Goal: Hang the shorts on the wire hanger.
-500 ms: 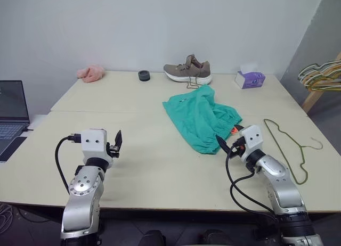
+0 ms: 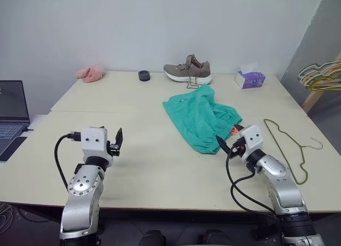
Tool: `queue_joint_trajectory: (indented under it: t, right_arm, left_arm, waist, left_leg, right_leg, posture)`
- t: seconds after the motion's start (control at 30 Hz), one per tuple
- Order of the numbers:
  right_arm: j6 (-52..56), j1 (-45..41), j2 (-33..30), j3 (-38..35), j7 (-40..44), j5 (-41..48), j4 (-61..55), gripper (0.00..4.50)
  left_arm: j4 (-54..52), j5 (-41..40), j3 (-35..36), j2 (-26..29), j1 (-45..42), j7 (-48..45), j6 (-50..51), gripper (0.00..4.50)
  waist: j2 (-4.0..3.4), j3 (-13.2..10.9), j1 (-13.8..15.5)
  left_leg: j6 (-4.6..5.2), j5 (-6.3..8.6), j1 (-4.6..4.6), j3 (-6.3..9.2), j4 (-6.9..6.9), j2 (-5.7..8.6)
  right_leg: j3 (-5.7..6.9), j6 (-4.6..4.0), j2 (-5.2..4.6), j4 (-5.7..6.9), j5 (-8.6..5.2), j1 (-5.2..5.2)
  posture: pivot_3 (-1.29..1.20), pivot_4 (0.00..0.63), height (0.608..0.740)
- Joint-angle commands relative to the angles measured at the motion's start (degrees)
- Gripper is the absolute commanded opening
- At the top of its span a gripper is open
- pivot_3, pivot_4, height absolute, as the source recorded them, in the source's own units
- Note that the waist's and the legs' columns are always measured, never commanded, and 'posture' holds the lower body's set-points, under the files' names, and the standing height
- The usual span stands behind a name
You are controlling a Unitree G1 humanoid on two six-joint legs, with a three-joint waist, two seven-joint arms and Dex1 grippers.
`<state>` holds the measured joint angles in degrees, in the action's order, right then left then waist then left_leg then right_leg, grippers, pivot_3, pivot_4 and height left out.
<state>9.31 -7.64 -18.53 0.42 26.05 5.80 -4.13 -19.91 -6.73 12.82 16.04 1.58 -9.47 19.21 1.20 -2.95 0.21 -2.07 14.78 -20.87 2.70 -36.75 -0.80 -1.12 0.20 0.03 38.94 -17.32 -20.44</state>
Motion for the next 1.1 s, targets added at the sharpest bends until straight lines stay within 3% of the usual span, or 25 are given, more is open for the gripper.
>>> queue_joint_trajectory:
  t: [0.03, 0.17, 0.27, 0.37, 0.4, 0.63, 0.73, 0.87, 1.1]
  right_arm:
    - [-2.08, -1.37, -0.76, 0.13, 0.80, 0.02, -1.90, 4.48]
    - [-2.59, -1.33, -1.15, 0.37, 1.03, 0.12, -1.83, 4.48]
    - [-3.05, -1.45, -1.49, 0.60, 1.69, 0.15, -1.72, 4.50]
    - [-3.17, -1.48, -2.60, 1.32, 4.26, 0.84, -2.30, 4.50]
    - [-2.96, -1.44, -3.33, 1.81, 6.04, 1.43, -2.90, 4.50]
    - [-4.08, -2.06, -14.50, 9.59, 23.94, 2.16, -10.26, 4.50]
    - [-5.82, -4.65, -18.69, 14.73, 28.22, -2.70, -9.93, 4.50]
    - [-4.46, -9.60, -16.67, 19.42, 24.94, -9.90, -2.97, 4.50]
    - [1.91, -17.00, -10.45, 22.24, 18.51, -17.91, 8.38, 4.50]
  left_arm:
    - [-2.30, -0.73, 1.37, 0.60, -0.09, -0.64, -3.13, 2.89]
    - [-2.30, -2.31, 2.19, 0.35, 0.44, -1.75, -3.89, 2.89]
    - [-2.45, -4.80, 3.06, -0.01, 0.91, -3.15, -4.62, 3.46]
    - [-2.56, -4.75, 2.23, 1.64, 1.29, -5.07, -5.26, 4.39]
    - [-2.34, -4.44, 2.02, 2.52, 1.22, -5.84, -5.55, 4.46]
    - [1.61, -5.12, -1.05, 13.28, 0.48, -19.38, -6.89, 4.46]
    - [6.33, -1.69, -4.02, 19.65, -0.64, -25.63, -11.65, 4.46]
    - [9.90, -3.14, -4.87, 22.52, -3.73, -30.45, -13.78, 4.46]
    - [12.45, -4.11, -4.51, 22.51, -6.25, -33.02, -14.18, 4.46]
  waist:
    - [-0.01, -0.01, -0.01]
    - [-0.01, -0.01, 0.00]
    - [-0.01, -0.01, 0.00]
    - [-0.02, -0.01, -0.04]
    - [-0.02, -0.02, -0.09]
    - [-0.16, -0.17, -0.33]
    - [-0.17, -0.27, -0.38]
    - [-0.09, -0.39, -0.61]
    - [-0.10, -0.40, -1.17]
  left_leg:
    - [0.00, 0.00, 0.00, 0.00, 0.00, 0.00]
    - [0.00, 0.00, 0.00, -0.01, 0.00, 0.00]
    - [0.00, 0.00, 0.00, -0.01, 0.00, 0.00]
    - [0.00, 0.00, 0.00, -0.01, 0.00, 0.00]
    - [0.00, 0.00, 0.00, -0.01, 0.00, 0.00]
    - [0.00, 0.00, 0.01, 0.00, 0.02, 0.00]
    - [0.00, 0.00, 0.03, 0.00, 0.05, -0.01]
    - [0.00, 0.00, 0.04, -0.02, 0.05, -0.06]
    - [-0.02, 0.01, -0.04, -0.04, 0.09, -0.06]
  right_leg:
    - [0.00, 0.00, 0.00, 0.00, 0.00, 0.00]
    - [-0.01, 0.00, 0.00, 0.00, 0.00, 0.00]
    - [-0.01, 0.00, 0.00, 0.00, 0.00, 0.00]
    - [0.00, -0.01, 0.00, 0.00, 0.00, 0.00]
    - [-0.01, -0.01, 0.00, 0.00, -0.01, 0.00]
    - [0.07, -0.13, 0.03, -0.01, -0.08, -0.01]
    - [0.12, -0.17, 0.03, -0.01, -0.13, -0.02]
    - [0.14, -0.22, 0.01, -0.01, -0.16, -0.06]
    - [0.06, -0.15, -0.02, 0.02, -0.14, -0.11]
  posture:
    - [0.06, 0.000, 0.740]
    - [0.06, 0.000, 0.740]
    - [0.06, 0.000, 0.740]
    - [0.05, 0.000, 0.740]
    - [0.05, 0.000, 0.740]
    - [0.02, 0.000, 0.740]
    - [0.01, 0.000, 0.740]
    - [-0.01, 0.000, 0.740]
    - [-0.03, 0.000, 0.740]
